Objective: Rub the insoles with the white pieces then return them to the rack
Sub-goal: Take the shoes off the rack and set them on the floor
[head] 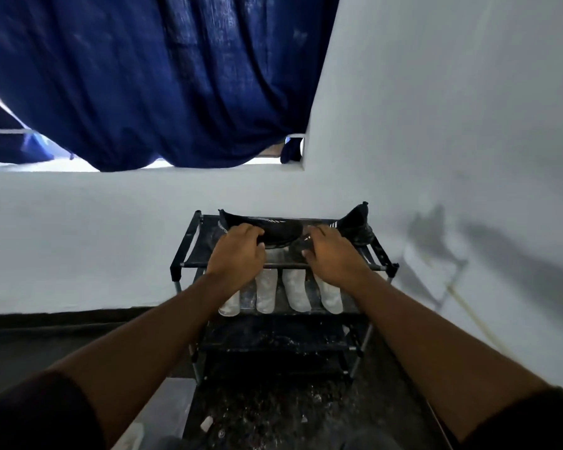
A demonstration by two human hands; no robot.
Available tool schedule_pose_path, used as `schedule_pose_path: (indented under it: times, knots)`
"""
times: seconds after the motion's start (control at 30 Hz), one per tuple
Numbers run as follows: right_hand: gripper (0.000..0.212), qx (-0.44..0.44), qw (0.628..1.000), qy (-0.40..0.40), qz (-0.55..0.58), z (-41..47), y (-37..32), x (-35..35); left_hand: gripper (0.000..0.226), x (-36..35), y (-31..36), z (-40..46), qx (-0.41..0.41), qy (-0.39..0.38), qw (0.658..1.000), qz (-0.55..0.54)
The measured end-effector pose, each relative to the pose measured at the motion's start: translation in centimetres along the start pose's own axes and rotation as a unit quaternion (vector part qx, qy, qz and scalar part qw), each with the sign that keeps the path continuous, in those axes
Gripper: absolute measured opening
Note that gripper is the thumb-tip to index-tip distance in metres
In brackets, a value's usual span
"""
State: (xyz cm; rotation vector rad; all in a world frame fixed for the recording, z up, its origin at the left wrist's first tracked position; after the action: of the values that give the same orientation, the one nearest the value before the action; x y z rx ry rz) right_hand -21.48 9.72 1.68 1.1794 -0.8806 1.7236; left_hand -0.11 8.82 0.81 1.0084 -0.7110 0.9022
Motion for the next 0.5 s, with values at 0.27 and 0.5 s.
schedule_pose_path:
  times: [0.27, 0.5]
  knots:
    - [0.047, 0.000, 0.998, -0.052, -0.025, 4.0, 3.8, -3.4, 0.036, -3.2, -3.1, 5.9, 0.004, -0.011, 0.999, 0.032]
    - [0.040, -0.028, 0.994, -0.070, -0.076, 6.7, 8.1, -4.6, 0.047, -5.7, -7.1, 9.0, 0.016, -0.030, 0.985, 0.168]
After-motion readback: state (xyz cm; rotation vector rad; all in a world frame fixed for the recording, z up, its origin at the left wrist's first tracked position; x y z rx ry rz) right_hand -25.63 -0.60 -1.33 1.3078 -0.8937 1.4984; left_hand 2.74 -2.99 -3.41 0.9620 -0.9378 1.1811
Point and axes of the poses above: each hand's wrist, its own z-axis towards the middle knuckle, its own x-axis out of the back of the hand, y = z × x, the point moved 1 cm from there along z, towards the middle knuckle, and after that the axes turned 8 degrees about x, right-handed, at the moved point
